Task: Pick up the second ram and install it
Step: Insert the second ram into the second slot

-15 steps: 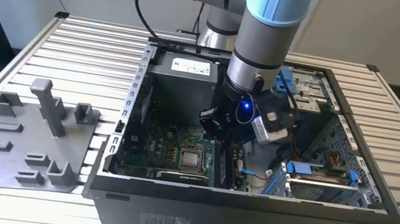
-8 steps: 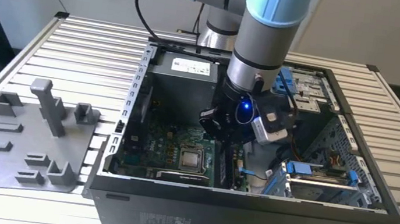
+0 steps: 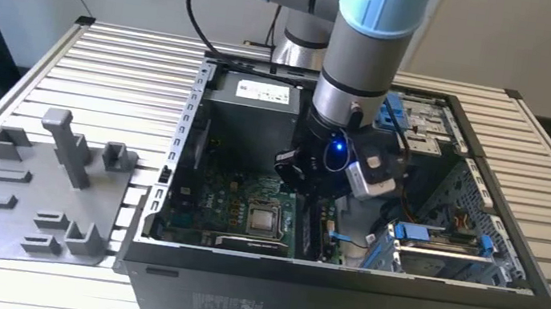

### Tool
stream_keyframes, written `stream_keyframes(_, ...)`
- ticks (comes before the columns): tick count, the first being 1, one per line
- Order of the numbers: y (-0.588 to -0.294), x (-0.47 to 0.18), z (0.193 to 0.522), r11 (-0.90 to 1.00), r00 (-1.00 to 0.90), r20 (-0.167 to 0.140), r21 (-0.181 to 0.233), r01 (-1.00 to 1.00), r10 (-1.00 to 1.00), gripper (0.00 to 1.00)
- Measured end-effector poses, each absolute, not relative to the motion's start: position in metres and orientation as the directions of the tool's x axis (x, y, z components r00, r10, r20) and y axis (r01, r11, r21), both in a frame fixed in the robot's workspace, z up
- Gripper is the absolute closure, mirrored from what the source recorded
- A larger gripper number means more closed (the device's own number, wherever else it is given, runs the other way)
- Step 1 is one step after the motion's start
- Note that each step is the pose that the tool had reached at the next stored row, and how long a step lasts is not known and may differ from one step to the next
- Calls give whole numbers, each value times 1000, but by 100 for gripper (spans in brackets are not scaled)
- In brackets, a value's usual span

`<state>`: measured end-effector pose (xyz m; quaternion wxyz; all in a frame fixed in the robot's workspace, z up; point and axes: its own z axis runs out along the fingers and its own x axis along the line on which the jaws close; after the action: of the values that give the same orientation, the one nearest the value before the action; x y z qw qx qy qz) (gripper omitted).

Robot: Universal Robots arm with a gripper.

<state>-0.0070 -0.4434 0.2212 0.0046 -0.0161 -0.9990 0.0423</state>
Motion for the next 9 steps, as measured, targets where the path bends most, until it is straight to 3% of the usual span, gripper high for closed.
stream_keyframes(9,-443,-7,217,996,-999,8,-86,35,36,86)
